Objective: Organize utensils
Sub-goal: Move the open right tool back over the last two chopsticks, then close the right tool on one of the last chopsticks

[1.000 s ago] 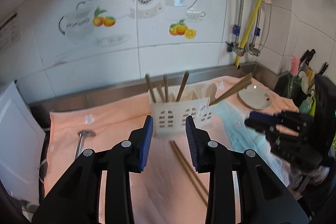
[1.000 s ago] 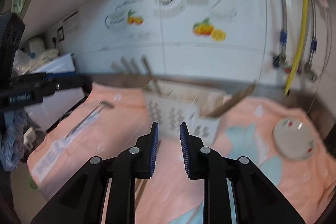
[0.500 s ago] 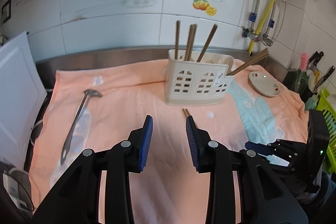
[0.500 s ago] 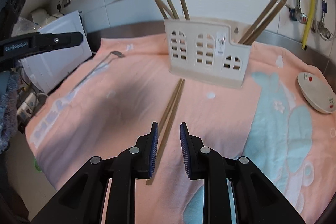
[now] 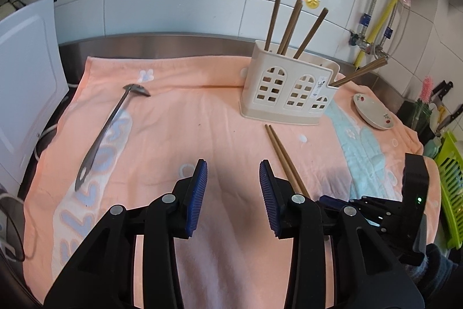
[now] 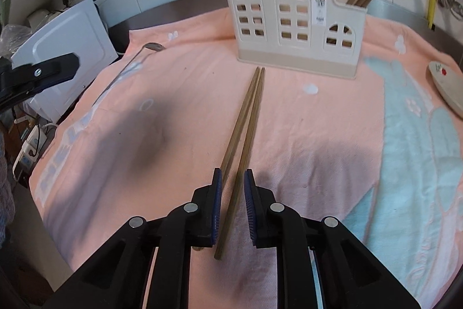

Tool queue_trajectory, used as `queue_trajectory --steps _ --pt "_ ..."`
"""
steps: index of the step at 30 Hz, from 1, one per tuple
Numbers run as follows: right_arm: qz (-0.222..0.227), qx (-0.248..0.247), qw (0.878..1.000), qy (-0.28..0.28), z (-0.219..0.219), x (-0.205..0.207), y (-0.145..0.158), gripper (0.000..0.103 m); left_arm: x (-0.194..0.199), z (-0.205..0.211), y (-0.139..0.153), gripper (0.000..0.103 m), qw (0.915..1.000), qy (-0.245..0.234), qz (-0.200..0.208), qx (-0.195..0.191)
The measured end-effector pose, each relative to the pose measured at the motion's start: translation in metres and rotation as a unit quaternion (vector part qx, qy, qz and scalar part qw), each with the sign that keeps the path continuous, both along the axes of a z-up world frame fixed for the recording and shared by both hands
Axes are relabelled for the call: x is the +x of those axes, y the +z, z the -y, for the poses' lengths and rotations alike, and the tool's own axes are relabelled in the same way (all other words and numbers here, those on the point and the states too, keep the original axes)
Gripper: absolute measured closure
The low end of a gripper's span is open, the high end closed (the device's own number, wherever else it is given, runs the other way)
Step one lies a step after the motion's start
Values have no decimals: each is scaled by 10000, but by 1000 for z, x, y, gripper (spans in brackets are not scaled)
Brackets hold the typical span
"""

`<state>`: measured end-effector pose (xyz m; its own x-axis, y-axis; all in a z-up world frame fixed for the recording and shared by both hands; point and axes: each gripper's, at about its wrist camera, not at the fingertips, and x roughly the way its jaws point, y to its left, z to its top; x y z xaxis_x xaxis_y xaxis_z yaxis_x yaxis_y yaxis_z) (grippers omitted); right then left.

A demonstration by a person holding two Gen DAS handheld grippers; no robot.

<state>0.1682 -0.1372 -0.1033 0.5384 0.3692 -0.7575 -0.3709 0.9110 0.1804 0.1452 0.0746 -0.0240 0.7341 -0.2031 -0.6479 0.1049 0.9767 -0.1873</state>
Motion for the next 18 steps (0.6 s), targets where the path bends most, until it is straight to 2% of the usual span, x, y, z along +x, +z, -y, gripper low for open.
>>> queue_trajectory --steps 8,18 --pt "-128 -100 9998 -124 -3 8 -11 92 -1 -5 -8 65 10000 41 -62 -48" --pt "8 -364 9991 -214 -10 7 -14 95 -4 -3 -16 65 9998 50 -142 -98"
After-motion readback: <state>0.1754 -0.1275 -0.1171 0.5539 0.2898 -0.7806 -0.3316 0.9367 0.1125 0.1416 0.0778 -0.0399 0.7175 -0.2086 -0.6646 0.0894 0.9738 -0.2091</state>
